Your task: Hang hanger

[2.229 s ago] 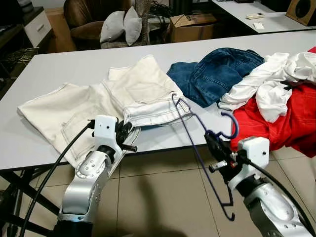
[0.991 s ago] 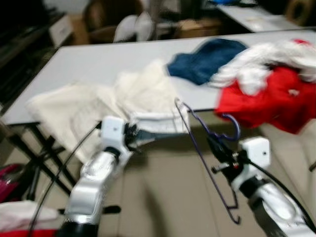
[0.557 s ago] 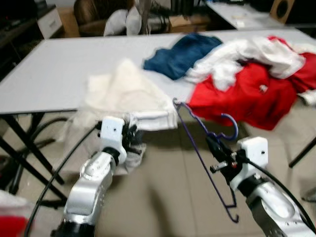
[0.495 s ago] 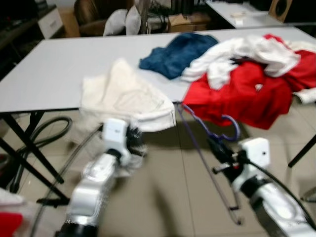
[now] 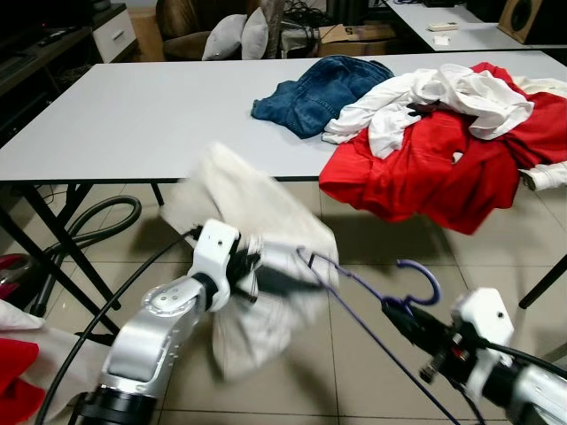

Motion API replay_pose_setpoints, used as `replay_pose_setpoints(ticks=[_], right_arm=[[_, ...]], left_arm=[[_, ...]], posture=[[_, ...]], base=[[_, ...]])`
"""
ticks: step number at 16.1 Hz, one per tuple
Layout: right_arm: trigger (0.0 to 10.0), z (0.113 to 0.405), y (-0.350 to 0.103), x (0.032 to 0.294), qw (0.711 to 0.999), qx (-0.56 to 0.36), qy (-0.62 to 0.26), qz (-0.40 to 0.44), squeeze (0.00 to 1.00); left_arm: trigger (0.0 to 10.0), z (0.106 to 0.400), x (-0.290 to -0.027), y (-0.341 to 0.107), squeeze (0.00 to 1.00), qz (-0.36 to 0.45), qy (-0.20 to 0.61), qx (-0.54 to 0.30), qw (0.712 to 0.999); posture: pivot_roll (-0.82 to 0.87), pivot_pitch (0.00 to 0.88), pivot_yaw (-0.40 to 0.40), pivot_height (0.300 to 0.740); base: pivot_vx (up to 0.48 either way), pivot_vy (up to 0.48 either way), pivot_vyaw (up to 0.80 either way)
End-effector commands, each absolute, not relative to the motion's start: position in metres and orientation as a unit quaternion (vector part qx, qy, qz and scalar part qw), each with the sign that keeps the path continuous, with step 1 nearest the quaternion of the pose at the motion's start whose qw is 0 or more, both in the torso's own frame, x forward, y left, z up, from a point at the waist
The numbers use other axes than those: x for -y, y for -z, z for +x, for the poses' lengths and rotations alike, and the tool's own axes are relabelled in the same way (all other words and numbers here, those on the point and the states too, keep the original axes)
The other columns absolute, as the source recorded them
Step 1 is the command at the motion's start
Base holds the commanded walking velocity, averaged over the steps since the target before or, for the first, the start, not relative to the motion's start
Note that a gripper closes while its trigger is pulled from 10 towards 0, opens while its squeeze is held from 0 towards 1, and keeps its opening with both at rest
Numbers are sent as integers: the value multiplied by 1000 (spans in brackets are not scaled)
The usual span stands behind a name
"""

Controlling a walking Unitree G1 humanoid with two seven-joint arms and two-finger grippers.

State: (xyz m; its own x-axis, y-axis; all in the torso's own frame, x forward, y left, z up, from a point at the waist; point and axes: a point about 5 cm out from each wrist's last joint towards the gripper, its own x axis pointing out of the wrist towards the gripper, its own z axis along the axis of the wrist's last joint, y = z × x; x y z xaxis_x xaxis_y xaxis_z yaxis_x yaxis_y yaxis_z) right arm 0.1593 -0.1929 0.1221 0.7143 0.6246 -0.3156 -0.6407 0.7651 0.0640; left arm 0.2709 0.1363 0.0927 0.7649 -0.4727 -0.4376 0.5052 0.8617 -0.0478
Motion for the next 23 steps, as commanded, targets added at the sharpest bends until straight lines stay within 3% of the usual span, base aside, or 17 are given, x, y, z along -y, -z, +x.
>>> replay_pose_setpoints(ticks=[1,6,8,12,14,17,20,21,23], right_arm=[[10000,159,-128,190,918,-153,-366,-20,0],[10000,152,-124,174,891,-168,-422,21,0],[10000,154,-122,175,896,-168,-412,9,0],[10000,180,-100,176,931,-193,-310,3,0],[10000,194,-91,157,934,-186,-304,42,0],[10000,200,-85,155,939,-193,-283,39,0],[10000,193,-87,150,932,-186,-309,40,0],[10000,194,-84,152,935,-195,-292,39,0],[10000,200,-75,160,944,-213,-251,31,0]], left_arm=[[0,282,-135,-106,0,55,258,-202,943],[0,320,-130,-130,0,35,229,-183,955],[0,328,-129,-133,0,39,232,-180,955],[0,334,-120,-149,0,-5,259,-170,951],[0,342,-114,-160,0,-48,261,-172,949],[0,345,-111,-171,0,-68,266,-167,947],[980,353,-111,-178,0,-81,228,-175,954],[275,353,-110,-180,0,-89,238,-174,951],[0,350,-105,-186,0,-107,265,-170,943]], posture=[[-74,0,75,740],[-50,0,78,740],[-51,0,85,740],[-47,0,101,740],[-43,0,120,740],[-35,0,126,740],[-27,0,127,740],[-32,0,132,740],[-35,0,136,740]], base=[[0,0,0],[0,0,0],[0,0,0],[0,0,0],[0,0,0],[0,0,0],[0,0,0],[0,0,0],[0,0,0]])
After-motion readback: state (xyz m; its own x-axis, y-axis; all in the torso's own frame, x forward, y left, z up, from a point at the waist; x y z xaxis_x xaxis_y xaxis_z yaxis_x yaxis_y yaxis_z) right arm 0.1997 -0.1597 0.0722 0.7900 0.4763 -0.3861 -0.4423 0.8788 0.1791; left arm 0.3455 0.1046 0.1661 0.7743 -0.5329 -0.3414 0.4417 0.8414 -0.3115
